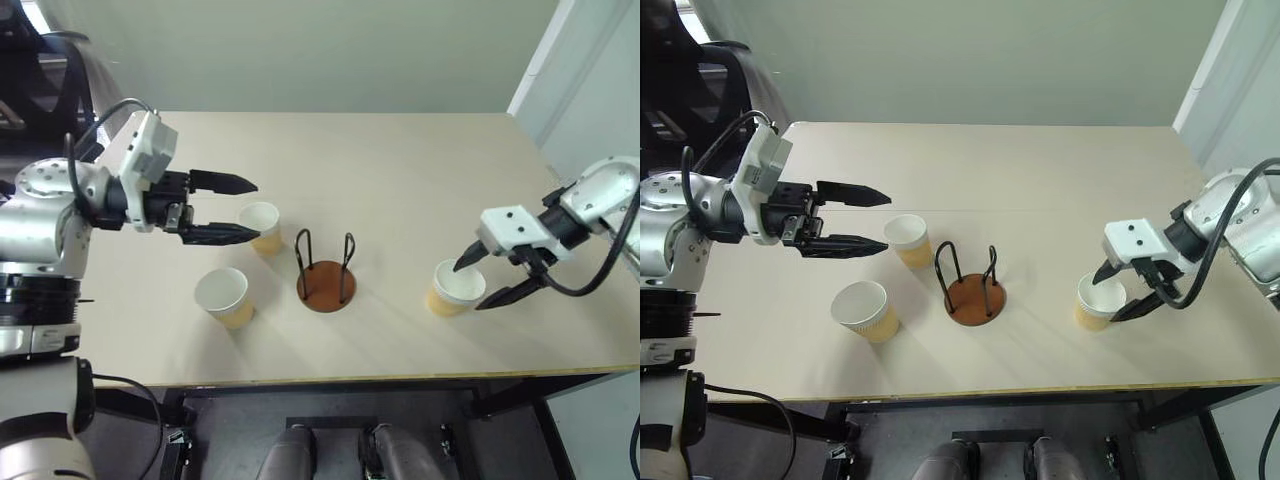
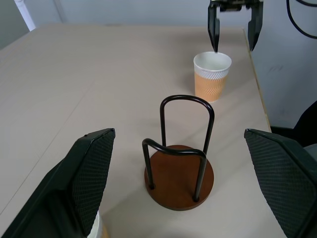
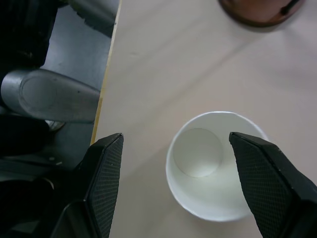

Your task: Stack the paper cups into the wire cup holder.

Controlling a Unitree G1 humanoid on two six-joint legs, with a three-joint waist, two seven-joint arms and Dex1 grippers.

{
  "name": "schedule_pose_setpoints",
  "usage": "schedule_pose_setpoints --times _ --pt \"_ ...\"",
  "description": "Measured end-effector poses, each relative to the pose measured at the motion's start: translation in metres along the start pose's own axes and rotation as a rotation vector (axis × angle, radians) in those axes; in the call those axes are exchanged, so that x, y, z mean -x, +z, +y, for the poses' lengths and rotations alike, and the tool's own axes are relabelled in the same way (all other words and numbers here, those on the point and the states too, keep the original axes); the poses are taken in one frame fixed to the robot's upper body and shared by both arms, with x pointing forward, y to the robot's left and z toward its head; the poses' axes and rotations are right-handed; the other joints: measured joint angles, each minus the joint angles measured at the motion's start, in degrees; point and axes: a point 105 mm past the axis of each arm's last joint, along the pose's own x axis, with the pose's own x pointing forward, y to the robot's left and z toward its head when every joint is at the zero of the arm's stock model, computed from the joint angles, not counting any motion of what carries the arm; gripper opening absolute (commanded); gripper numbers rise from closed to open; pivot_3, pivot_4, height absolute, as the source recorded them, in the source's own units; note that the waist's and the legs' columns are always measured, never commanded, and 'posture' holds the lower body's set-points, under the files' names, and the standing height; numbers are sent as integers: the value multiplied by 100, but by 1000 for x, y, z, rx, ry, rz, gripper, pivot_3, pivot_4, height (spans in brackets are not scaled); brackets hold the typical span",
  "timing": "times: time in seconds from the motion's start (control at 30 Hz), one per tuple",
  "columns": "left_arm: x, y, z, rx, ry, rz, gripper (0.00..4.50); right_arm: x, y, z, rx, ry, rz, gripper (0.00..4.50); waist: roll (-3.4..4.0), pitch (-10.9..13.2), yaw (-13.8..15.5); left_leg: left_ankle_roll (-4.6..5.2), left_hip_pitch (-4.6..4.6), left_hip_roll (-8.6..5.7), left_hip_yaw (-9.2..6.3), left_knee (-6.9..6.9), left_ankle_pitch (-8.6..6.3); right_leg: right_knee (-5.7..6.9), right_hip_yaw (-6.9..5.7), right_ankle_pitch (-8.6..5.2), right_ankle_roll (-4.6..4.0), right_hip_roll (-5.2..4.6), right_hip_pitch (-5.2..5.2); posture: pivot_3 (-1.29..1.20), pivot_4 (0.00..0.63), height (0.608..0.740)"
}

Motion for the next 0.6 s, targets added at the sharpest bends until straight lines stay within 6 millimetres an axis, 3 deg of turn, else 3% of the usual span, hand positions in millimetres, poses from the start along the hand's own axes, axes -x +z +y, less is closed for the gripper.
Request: schedule_pose_setpoints --times 0.2,0.6 --pt "0 2 -1 -25 2 -3 4500 -16 -7 -4 69 12 50 3431 0 0 3 22 -15 0 -1 43 -8 0 1 12 16 0 3 0 150 740" --pt "15 1 -7 -37 56 10 4500 -14 -46 -13 79 -11 181 3431 0 0 26 35 -25 -3 -1 62 -18 -6 2 25 21 -3 4 0 150 740"
